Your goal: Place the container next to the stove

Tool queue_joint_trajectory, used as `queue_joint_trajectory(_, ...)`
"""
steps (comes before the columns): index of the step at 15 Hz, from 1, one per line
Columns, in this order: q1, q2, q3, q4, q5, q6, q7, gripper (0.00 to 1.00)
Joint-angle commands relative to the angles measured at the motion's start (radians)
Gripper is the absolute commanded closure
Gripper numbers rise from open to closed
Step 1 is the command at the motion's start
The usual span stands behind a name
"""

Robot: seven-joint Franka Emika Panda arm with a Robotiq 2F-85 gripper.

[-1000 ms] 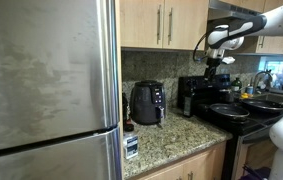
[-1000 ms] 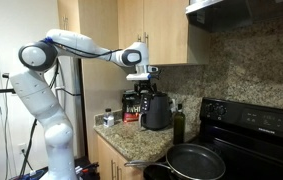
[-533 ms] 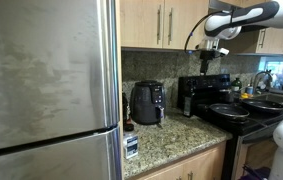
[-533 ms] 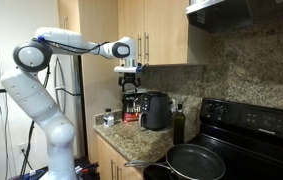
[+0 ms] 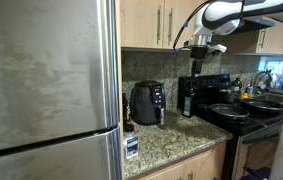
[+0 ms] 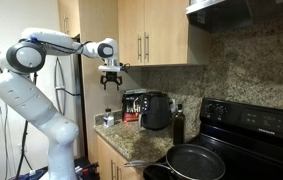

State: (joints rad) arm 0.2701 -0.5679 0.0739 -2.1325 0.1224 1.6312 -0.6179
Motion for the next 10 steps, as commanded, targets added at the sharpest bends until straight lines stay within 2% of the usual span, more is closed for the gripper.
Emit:
queue_joint_trajectory(1, 0.031, 0.028, -0.027, 0.039, -0.013, -0.085, -0.105, 0.00)
queue_joint_trajectory(5, 0.053, 0.038, -0.054, 0.050, 0.027, -0.133, -0.271, 0.00)
queue_joint_trajectory(6, 0.045, 0.039, -0.045, 0.051, 0.003, -0.134, -0.285, 0.00)
queue_joint_trajectory(7, 0.037, 0.026, -0.039, 0.032, 0.015, -0.084, -0.277, 0.00)
queue_joint_trajectory(10, 0.028, 0.015, -0.028, 0.023, 0.010, -0.099, -0.250, 0.00)
